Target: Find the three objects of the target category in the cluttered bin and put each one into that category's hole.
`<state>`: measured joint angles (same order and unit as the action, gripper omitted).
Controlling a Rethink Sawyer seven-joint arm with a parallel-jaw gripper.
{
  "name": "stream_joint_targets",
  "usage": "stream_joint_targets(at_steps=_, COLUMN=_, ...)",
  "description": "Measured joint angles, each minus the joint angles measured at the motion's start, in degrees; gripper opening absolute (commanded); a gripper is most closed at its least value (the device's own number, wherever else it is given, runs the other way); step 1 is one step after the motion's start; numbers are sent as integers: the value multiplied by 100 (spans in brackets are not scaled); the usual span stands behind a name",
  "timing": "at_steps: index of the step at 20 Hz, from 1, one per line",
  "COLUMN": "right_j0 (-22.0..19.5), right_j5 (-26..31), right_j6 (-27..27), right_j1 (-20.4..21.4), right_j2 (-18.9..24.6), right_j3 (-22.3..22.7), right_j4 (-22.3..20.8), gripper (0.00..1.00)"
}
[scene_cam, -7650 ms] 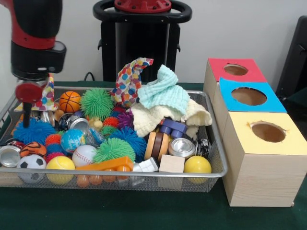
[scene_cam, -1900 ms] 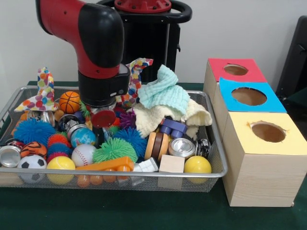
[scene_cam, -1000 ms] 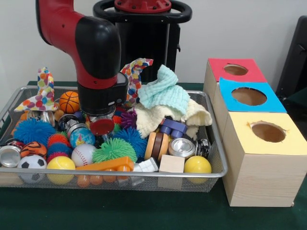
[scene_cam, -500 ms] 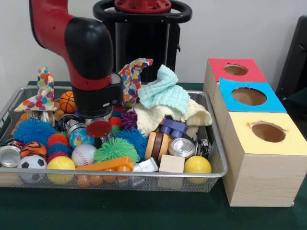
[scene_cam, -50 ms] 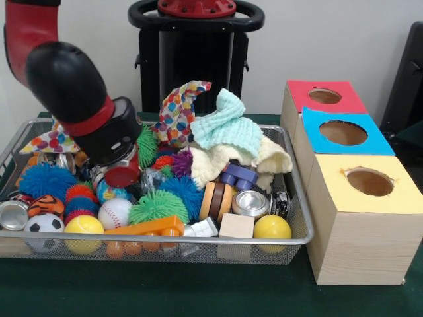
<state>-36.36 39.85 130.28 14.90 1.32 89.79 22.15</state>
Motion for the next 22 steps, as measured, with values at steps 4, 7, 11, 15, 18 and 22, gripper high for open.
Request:
stream_joint_targets(at_steps=4, right_j0=-234, right_j5=408, right_j6=-1, right_j1=-195, right_j2=175, right_j3=-246, right_j4=-2, gripper=100)
stream_joint_targets(at_steps=7, right_j0=-316, right_j5=588, right_j6=-1, right_j1=-260, right_j2=244, right_j3=-343, right_j4=-3, gripper=100)
stream_joint_targets(at_steps=11, right_j0=-424, right_j5=779, right_j6=-1, right_j1=-331, right_j2=337, right_j3=-441, right_j4=-5, gripper=100)
stream_joint_targets(at_steps=15, right_j0=-526, right_j5=943, right_j6=-1, right_j1=-380, right_j2=439, right_j3=-515, right_j4=-8, gripper=100)
stream_joint_targets(at_steps=18, right_j0=-666, right_j5=1182, right_j6=-1, right_j1=-425, right_j2=515, right_j3=-566, right_j4=-59, gripper=100)
stream_joint_targets(at_steps=22, right_j0=-827, right_j5=1462, right_j6=-1, right_j1=-492, right_j2=567, right_j3=-651, right_j4=-112, gripper=100)
